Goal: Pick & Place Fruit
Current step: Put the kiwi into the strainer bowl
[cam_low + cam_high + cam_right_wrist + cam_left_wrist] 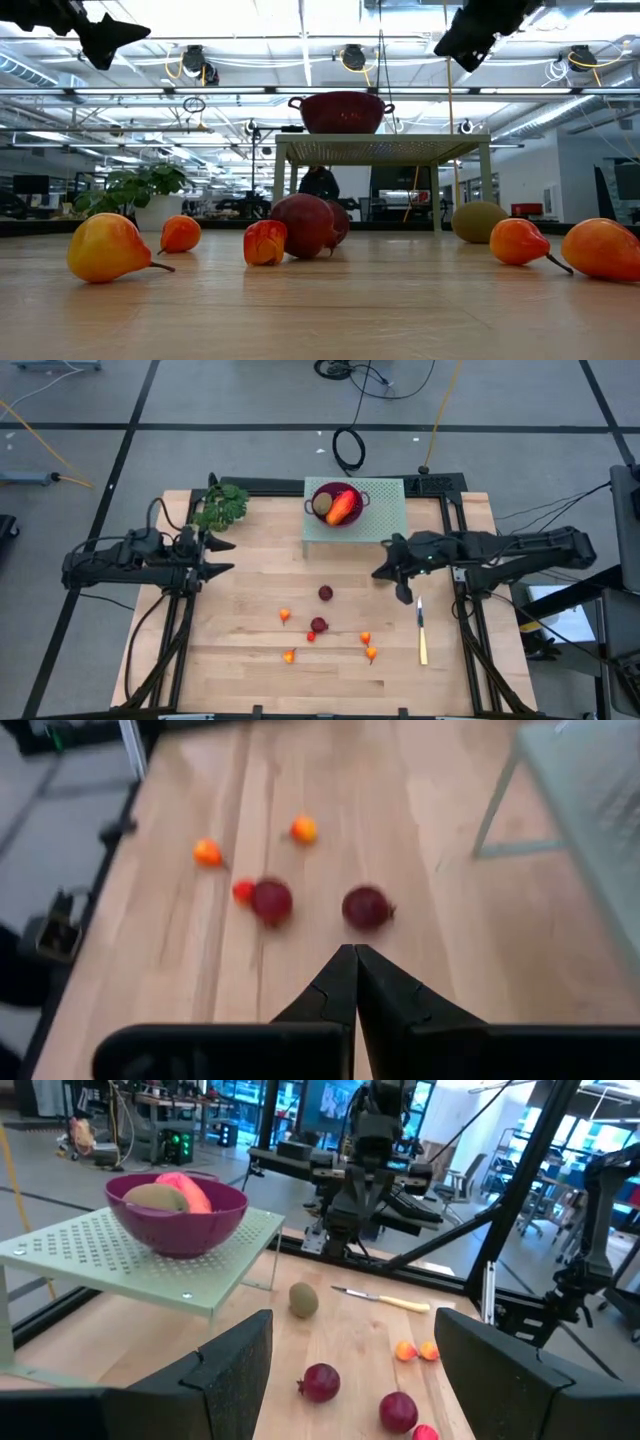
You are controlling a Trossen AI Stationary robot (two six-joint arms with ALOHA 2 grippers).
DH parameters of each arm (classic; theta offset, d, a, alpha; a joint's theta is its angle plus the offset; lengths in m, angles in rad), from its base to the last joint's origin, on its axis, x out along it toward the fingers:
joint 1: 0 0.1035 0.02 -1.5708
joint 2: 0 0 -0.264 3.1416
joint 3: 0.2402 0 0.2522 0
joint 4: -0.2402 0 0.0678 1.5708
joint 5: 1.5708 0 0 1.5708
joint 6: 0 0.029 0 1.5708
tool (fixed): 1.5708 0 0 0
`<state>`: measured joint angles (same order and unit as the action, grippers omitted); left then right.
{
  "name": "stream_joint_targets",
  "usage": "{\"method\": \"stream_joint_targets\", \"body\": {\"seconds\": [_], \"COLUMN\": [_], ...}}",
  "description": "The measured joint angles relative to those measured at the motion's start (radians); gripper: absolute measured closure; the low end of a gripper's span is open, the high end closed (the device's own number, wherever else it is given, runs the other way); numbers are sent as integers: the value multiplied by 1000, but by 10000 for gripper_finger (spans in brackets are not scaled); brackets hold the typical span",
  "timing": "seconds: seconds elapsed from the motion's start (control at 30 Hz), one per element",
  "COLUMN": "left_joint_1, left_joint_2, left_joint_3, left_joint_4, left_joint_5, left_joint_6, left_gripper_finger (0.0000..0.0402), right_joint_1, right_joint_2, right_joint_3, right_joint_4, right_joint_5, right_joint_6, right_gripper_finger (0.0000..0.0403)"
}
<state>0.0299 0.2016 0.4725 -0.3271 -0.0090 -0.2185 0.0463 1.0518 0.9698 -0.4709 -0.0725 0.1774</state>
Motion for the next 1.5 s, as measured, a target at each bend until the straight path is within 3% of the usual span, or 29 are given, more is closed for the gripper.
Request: {"method": "stream_joint_targets", "body": {"seconds": [0.37,0.67,1.03,1.2,1.5], "left_joint_1": [0,0,0,0,0], "left_joint_2": [-14,-14,-14,-14,-14], "left_joint_3": [0,0,0,0,0], "left_joint_4": [-41,-39,-37,-37,-31], "left_joint_5": [1,8,8,9,9], "left_joint_6": [2,2,-1,-1,-24], "left_gripper_finger": [128,128,128,128,128], "right_joint_1": [81,87,86,79,37], "right_joint_2": [244,355,374,374,374], "right_joint_3": [214,225,225,222,209], "right_joint_4": [-347,-495,-500,-510,-550], "right_joint_5": [53,50,89,176,174], "right_joint_6": [-109,-164,-164,-163,-171], "right_gripper_finger": [403,403,403,401,357]}}
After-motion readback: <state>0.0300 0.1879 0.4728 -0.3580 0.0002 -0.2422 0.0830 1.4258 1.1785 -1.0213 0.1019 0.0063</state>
